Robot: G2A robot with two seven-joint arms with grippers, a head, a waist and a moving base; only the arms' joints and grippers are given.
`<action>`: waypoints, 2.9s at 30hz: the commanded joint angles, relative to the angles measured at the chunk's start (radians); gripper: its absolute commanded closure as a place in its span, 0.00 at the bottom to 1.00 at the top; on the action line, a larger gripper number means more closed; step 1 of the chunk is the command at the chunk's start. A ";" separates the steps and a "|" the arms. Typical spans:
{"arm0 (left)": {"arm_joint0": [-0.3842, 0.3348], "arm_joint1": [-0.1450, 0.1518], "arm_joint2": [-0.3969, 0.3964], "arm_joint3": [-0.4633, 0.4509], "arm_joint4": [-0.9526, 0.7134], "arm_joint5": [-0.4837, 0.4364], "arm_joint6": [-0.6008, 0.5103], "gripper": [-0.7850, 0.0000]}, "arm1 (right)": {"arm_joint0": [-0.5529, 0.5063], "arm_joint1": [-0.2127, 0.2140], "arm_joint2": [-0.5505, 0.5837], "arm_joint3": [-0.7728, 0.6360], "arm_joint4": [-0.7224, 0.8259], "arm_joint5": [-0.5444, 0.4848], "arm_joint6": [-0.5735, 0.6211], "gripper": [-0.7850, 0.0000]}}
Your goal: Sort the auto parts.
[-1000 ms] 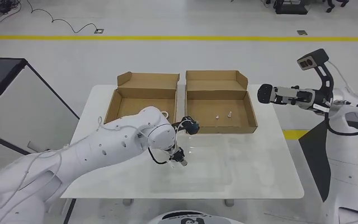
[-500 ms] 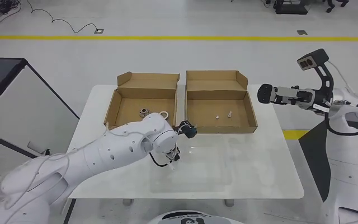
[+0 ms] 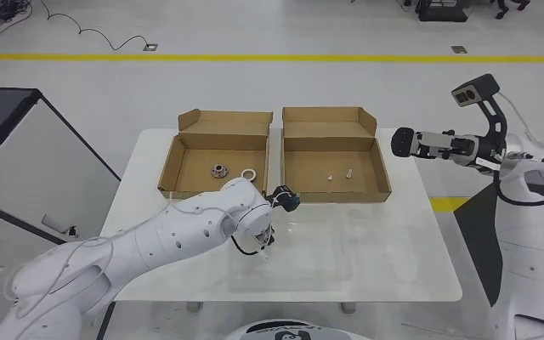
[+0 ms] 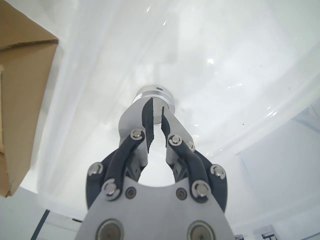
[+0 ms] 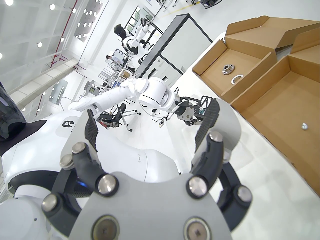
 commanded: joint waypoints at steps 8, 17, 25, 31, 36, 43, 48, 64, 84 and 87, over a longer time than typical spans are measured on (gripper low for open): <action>0.019 -0.007 -0.019 -0.008 0.026 -0.005 -0.018 0.62 | 0.000 0.000 0.000 0.000 0.000 0.000 0.000 0.00; 0.039 -0.008 -0.041 -0.023 0.044 -0.024 -0.044 0.56 | 0.000 0.000 0.000 0.000 0.000 0.000 0.000 0.00; 0.064 -0.006 -0.059 -0.052 0.061 -0.046 -0.063 0.53 | 0.000 0.000 0.000 0.000 0.000 0.000 0.000 0.00; 0.082 -0.006 -0.067 -0.065 0.056 -0.087 -0.073 0.42 | 0.000 0.000 0.000 0.000 0.000 0.000 0.000 0.00; 0.097 -0.002 -0.091 -0.083 0.044 -0.105 -0.066 0.43 | 0.000 0.000 0.000 0.000 0.000 0.000 0.000 0.00; 0.116 0.015 -0.132 -0.106 0.105 -0.073 -0.066 0.49 | 0.000 0.000 0.000 0.000 0.000 0.000 0.000 0.00; 0.129 0.014 -0.135 -0.105 0.148 -0.058 -0.072 0.50 | 0.000 0.000 0.000 0.000 0.000 0.000 0.000 0.00; 0.126 -0.028 -0.114 -0.048 0.202 -0.065 -0.096 0.49 | 0.000 0.000 0.000 0.000 0.000 0.000 0.000 0.00; 0.141 -0.047 -0.155 -0.026 0.084 -0.182 -0.119 0.56 | 0.000 0.000 0.000 0.000 0.000 0.000 0.000 0.00; 0.143 -0.048 -0.157 -0.016 0.087 -0.187 -0.128 0.59 | 0.000 0.000 0.000 0.000 0.000 0.000 0.000 0.00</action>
